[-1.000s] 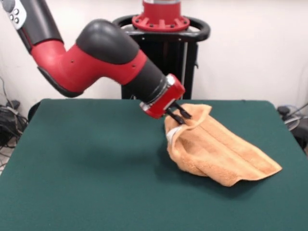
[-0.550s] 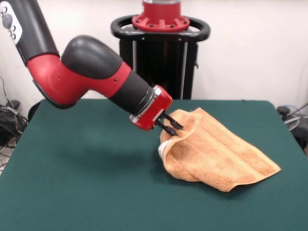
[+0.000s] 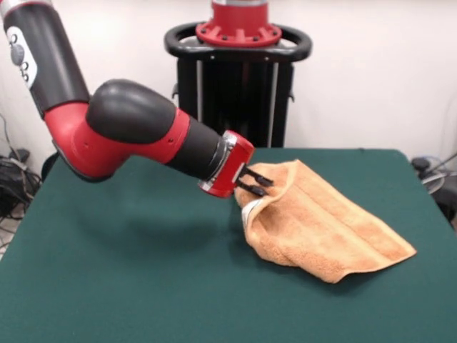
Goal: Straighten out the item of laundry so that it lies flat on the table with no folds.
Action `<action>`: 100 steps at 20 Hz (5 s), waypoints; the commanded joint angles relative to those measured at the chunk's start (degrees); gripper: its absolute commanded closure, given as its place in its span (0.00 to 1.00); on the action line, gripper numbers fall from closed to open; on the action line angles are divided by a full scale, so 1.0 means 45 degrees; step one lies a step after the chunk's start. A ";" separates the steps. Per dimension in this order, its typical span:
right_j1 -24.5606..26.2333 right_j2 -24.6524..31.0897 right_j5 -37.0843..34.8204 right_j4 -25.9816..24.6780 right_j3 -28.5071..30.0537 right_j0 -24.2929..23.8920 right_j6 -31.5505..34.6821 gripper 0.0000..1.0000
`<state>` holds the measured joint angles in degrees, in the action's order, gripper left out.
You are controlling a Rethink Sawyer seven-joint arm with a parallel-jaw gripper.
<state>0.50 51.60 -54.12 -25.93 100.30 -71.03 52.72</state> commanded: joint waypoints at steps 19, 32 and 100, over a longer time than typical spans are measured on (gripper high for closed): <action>0.0104 0.0029 -0.2003 -0.0109 -0.3366 0.0128 -0.3228 1.00; 0.0187 -0.0212 -0.4389 -0.0153 -0.5459 0.0324 -0.4938 1.00; -0.7795 -0.9472 1.5680 0.0376 0.3403 0.7912 0.5430 0.00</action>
<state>-40.36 19.22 13.00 -22.24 119.35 -35.94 67.63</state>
